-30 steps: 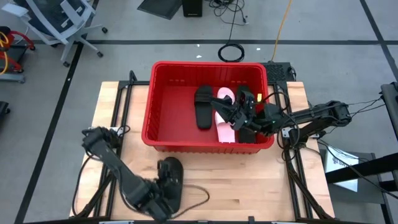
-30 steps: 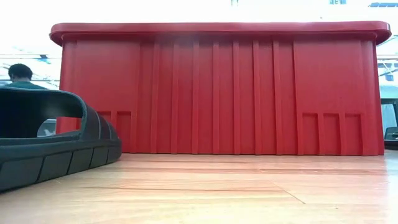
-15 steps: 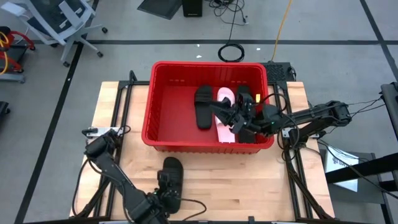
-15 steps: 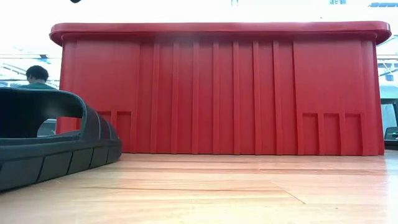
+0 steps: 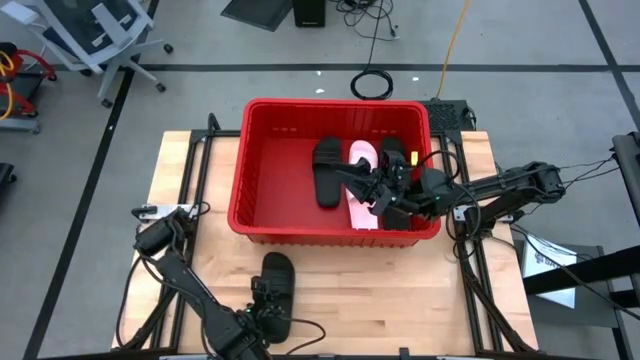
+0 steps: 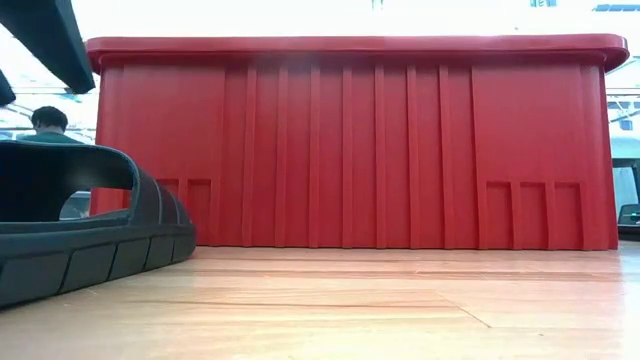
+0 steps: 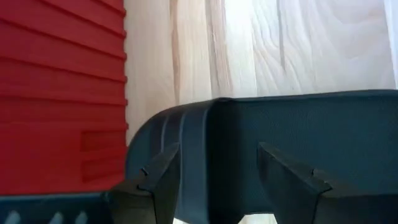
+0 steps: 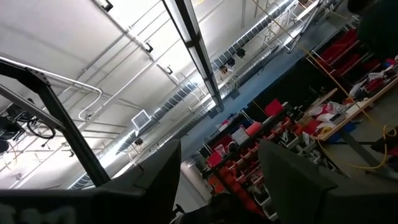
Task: Pick and place slides into bin
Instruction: Put the black slide into the red bin
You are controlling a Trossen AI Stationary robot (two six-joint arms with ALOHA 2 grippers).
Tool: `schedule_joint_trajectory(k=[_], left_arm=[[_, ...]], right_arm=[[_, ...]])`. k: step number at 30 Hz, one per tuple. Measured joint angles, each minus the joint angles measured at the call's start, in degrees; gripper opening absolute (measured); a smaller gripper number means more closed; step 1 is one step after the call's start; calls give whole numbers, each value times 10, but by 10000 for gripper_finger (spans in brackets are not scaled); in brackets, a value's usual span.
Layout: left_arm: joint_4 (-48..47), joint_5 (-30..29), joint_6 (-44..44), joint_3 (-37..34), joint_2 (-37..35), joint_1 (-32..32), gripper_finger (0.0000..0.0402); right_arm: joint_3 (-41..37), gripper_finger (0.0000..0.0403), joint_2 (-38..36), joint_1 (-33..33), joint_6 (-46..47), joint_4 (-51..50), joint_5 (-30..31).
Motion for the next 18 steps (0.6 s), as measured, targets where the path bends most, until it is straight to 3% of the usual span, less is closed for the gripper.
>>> schedule_joint_trajectory(k=[8, 18], left_arm=[[29, 14, -30, -72, 0, 16, 202], [60, 6, -1, -125, -1, 62, 202]], right_arm=[[0, 205, 0, 0, 11, 0, 0], [0, 205, 0, 8, 15, 0, 0]])
